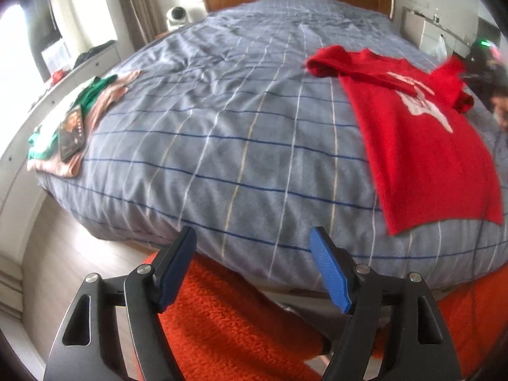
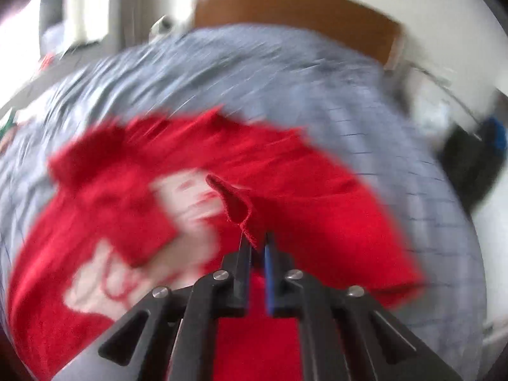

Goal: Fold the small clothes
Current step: 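Grasp a sleeve with the right tool and stretch it outward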

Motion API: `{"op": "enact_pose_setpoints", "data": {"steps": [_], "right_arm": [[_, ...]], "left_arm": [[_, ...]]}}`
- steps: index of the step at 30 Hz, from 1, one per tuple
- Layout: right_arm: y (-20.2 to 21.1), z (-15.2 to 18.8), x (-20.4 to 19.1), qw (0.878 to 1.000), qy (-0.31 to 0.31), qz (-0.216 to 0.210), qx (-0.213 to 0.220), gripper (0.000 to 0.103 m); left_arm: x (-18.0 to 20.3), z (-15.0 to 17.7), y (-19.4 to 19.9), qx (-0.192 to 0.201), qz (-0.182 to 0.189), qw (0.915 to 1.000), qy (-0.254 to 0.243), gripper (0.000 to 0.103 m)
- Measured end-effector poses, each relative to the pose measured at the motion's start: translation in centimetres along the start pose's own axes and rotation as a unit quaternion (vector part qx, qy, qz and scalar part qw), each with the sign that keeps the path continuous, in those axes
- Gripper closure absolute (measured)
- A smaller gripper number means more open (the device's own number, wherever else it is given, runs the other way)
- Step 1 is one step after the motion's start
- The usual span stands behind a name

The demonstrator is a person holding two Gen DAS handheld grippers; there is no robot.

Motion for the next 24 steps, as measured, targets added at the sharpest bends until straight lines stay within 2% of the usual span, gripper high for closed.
{"op": "enact_pose_setpoints", "data": {"steps": [4,7,9,13,19,21,24], "right_arm": [[5.1,3.4,12.6,0.990,-0.106,0.088,-0.001,0.096],[7.4,7.9,19.9,0.976,-0.162,0.141,-0.035,0.096],[8.2,11.6,23.2,0.965,-0.196,0.161,-0.064,0.096],[8.6,17.6,26.3,0.946,-0.269,0.157,-0.087,0.096],[8.5,23.3,26.8,0.920,-0.354,0.139,-0.093,0.097],[8.0,24.7,26.9,0.915,-0.371,0.130,-0.095,0.097],[7.4,25.3,26.6,0.916,-0.370,0.127,-0.091,0.097]], "left_arm": [[1.0,-0.2,-0.2,-0.004,0.026,0.9996,0.003,0.027],[2.3,-0.1,-0.2,-0.008,0.040,0.9992,-0.007,0.027],[3.3,0.1,-0.1,-0.012,0.044,0.9988,-0.019,0.027],[4.8,0.4,0.3,-0.018,0.046,0.9980,-0.040,0.027],[5.4,0.4,1.2,-0.011,0.039,0.9980,-0.048,0.027],[5.1,0.5,1.0,-0.013,0.035,0.9982,-0.047,0.027],[4.6,0.7,0.3,-0.024,0.029,0.9984,-0.042,0.027]]}}
Point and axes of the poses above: each gripper's, at about its wrist camera, not at the fingertips, and y roughly against the way its jaws point, x to its right, z to its underside, the point moved 1 cm from there along -y, roughly the way its jaws point, and after that the axes turned 7 degrees about y, right-handed, at the moved point
